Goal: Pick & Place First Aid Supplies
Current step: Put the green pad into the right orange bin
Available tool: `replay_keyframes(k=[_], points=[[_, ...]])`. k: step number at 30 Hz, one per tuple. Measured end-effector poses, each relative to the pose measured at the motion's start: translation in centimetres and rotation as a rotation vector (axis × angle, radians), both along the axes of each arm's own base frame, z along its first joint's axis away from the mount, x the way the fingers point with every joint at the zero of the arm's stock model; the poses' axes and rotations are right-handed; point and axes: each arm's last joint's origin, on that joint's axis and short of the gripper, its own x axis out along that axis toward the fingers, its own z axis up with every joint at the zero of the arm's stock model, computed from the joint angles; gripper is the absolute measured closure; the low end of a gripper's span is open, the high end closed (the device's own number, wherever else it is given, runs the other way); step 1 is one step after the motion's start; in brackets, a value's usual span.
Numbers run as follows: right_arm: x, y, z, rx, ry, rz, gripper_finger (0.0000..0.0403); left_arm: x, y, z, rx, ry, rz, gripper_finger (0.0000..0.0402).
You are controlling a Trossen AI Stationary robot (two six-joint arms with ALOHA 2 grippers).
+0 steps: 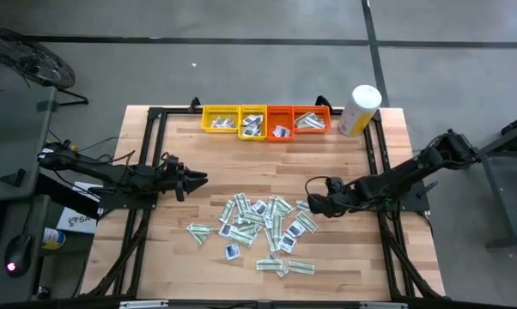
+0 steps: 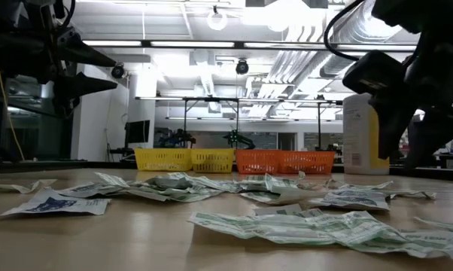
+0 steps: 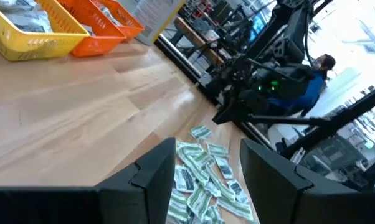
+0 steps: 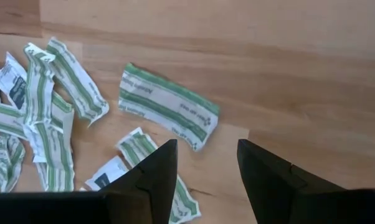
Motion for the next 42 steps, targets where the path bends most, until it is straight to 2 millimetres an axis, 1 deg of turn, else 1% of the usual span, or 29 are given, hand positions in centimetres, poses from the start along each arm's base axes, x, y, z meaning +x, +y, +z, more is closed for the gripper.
replay_keyframes(k=[8,14,17,20,22,26,32,42], points=[[0.0,0.7,0.1,0.023,-0.034,-0.027,0.0242,0.0,0.0,0.0,-0.001,-0.001,-0.004,0.0223],[0.0,0.7,0.0,0.01,-0.032,-0.046,0.0242,0.0,0.0,0.0,-0.001,-0.001,-0.004,0.0223],[0.6,0.9,-0.5,0.036,-0.04,-0.053,0.0242,0.0,0.0,0.0,0.0,0.0,-0.004,0.0223],[1.2,1.5,-1.7,0.049,-0.031,-0.052,0.0242,0.0,0.0,0.0,0.0,0.0,-0.003,0.0223],[1.4,1.7,-2.4,0.05,-0.004,-0.061,0.0242,0.0,0.0,0.0,0.0,0.001,-0.003,0.0223],[1.6,2.0,-3.1,0.039,0.016,-0.077,0.0242,0.0,0.0,0.0,0.001,0.004,-0.003,0.0223],[1.6,1.6,-3.1,-0.001,0.016,-0.088,0.0242,0.0,0.0,-0.1,0.002,0.01,-0.003,0.0223],[2.0,0.1,-3.2,-0.036,0.011,-0.126,0.0242,0.0,0.0,-0.2,0.005,0.019,-0.002,0.0223]])
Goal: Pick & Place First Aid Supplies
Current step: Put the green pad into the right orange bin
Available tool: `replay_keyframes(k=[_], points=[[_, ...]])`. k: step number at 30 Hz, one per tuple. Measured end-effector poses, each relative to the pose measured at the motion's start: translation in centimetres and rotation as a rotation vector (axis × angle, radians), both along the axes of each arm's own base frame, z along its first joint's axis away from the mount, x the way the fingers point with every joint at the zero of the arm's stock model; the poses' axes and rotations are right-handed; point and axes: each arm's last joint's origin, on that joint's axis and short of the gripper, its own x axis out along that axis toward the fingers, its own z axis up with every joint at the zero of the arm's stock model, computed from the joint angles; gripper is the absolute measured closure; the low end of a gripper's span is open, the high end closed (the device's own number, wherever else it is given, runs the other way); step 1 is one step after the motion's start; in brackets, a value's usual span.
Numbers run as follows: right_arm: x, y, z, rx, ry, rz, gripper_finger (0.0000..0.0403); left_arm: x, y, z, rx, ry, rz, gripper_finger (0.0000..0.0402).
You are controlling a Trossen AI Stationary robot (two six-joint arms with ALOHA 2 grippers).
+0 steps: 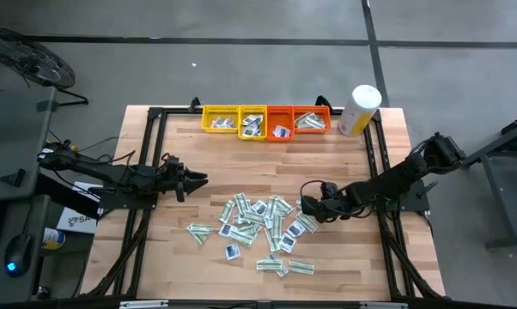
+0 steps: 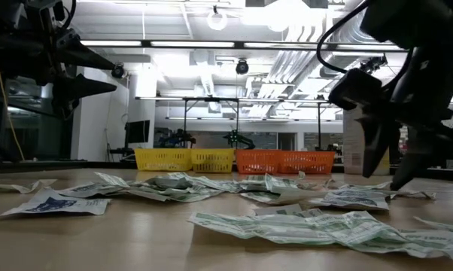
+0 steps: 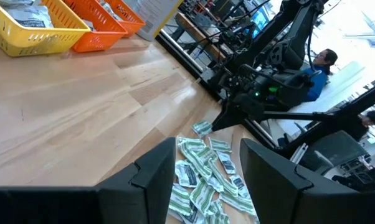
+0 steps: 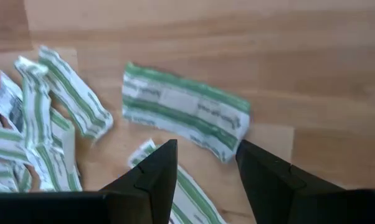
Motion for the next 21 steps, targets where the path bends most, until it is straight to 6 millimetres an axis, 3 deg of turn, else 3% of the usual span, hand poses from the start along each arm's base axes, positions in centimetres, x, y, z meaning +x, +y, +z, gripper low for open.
replay_keyframes(k=[10,21], points=[[0.33,-0.91,-0.51,-0.028,0.024,-0.018,0.0255,0.0,0.0,0.0,0.0,0.0,0.0,0.0223],[0.25,-1.04,-0.92,-0.054,0.055,0.01,0.0372,0.0,0.0,0.0,0.0,0.0,0.0,0.0223]])
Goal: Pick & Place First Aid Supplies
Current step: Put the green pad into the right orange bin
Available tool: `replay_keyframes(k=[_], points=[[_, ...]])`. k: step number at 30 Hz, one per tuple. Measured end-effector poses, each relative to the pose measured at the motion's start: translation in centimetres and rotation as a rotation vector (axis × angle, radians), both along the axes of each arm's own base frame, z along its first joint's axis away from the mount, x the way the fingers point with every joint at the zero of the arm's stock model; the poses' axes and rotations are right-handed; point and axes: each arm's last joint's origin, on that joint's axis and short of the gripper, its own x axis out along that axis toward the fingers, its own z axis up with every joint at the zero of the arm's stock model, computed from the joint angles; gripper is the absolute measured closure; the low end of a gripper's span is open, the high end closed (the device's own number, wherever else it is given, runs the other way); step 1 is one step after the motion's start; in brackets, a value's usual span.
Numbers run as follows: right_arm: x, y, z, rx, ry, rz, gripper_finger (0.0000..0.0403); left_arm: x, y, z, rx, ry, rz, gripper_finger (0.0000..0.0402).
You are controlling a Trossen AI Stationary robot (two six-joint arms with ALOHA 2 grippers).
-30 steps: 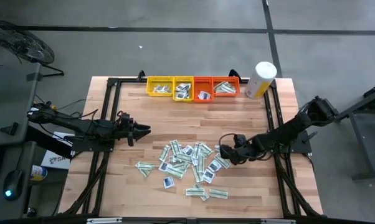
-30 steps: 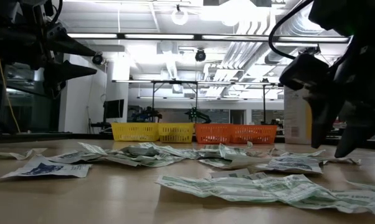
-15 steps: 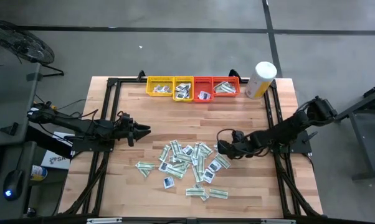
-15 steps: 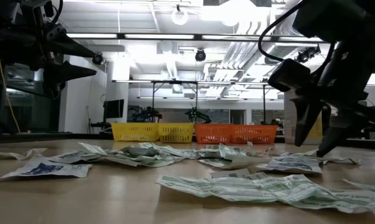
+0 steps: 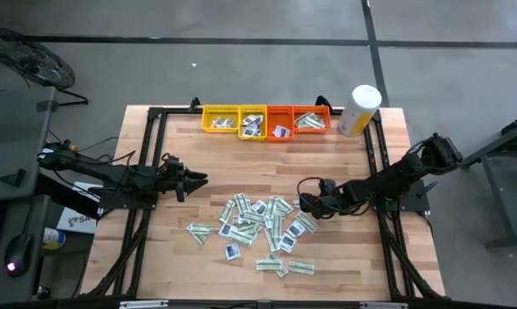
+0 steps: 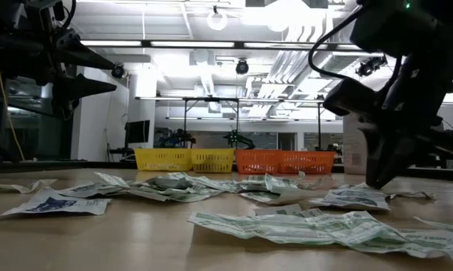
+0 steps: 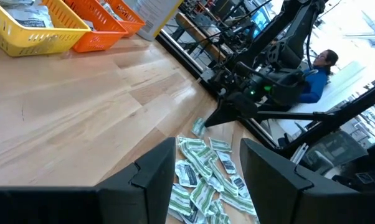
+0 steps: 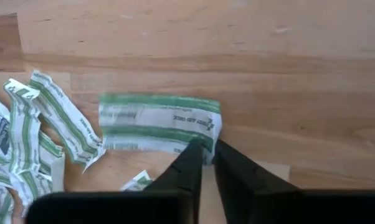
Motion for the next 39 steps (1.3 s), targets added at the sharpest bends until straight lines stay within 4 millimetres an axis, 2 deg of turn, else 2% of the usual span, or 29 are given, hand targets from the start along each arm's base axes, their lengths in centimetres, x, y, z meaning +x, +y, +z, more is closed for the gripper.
replay_keyframes(k=[3,13,18,25,31,39], points=[[0.0,0.0,0.0,-0.013,0.003,0.017,0.0397,0.0,0.0,0.0,0.0,0.0,0.0,0.0223],[0.4,0.0,0.8,-0.061,-0.036,0.089,0.0402,0.0,0.0,0.0,0.0,0.0,-0.001,0.0223],[0.7,-0.3,2.5,-0.142,-0.098,0.084,0.0402,0.0,0.0,0.0,-0.004,-0.001,0.0,0.0223],[0.3,-0.9,5.2,-0.219,-0.096,0.107,0.0403,0.0,0.0,0.0,-0.011,-0.002,0.0,0.0223],[0.2,-2.7,7.3,-0.308,-0.124,0.092,0.0403,0.0,0.0,0.0,-0.026,-0.005,0.002,0.0223],[0.5,-7.3,8.7,-0.469,-0.079,-0.012,0.0403,0.0,0.0,0.0,-0.027,-0.005,0.008,0.0223]])
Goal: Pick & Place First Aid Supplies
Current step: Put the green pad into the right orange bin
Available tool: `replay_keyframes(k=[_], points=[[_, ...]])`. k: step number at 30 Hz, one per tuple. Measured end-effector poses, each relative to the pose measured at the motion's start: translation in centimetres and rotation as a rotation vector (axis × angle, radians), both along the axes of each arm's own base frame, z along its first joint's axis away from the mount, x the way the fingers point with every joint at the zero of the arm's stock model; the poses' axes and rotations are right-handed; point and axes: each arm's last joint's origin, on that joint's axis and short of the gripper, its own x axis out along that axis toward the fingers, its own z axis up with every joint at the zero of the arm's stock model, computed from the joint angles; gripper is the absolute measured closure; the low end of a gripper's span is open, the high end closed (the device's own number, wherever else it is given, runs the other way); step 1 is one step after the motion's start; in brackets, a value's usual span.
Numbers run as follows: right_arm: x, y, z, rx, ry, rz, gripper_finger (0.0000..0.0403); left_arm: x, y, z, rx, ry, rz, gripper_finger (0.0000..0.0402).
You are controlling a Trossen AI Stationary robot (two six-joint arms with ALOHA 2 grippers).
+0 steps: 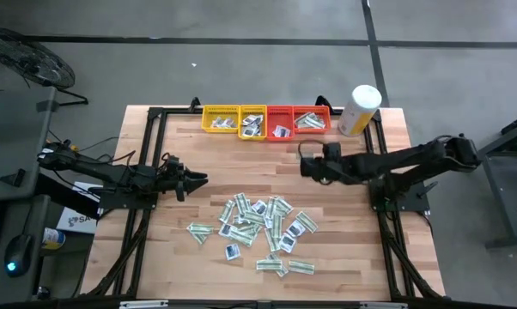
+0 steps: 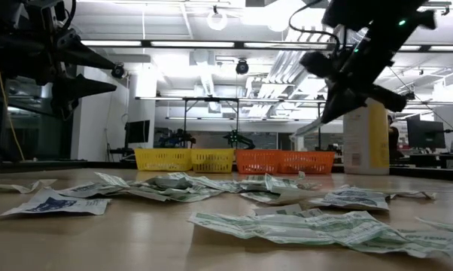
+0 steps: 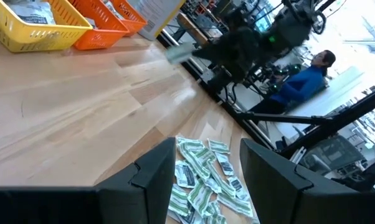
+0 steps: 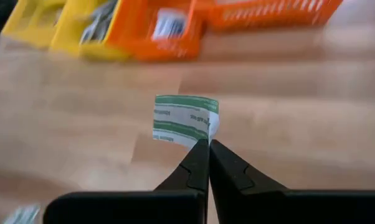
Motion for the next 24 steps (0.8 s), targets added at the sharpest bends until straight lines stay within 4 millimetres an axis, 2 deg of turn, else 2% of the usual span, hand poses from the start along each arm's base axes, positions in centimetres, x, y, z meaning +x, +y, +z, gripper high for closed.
replay_keyframes(k=[11,17,24], points=[[0.0,-6.5,0.9,-0.128,0.029,-0.037,0.0403,0.0,0.1,0.0,-0.046,-0.013,0.045,0.0223],[-1.2,-11.0,1.5,-0.18,0.072,0.006,0.0403,-0.1,0.2,0.0,-0.059,-0.018,0.089,0.0223],[-2.3,-15.5,1.5,-0.258,0.084,0.17,0.0403,-0.1,0.3,0.0,-0.058,-0.019,0.101,0.0223]])
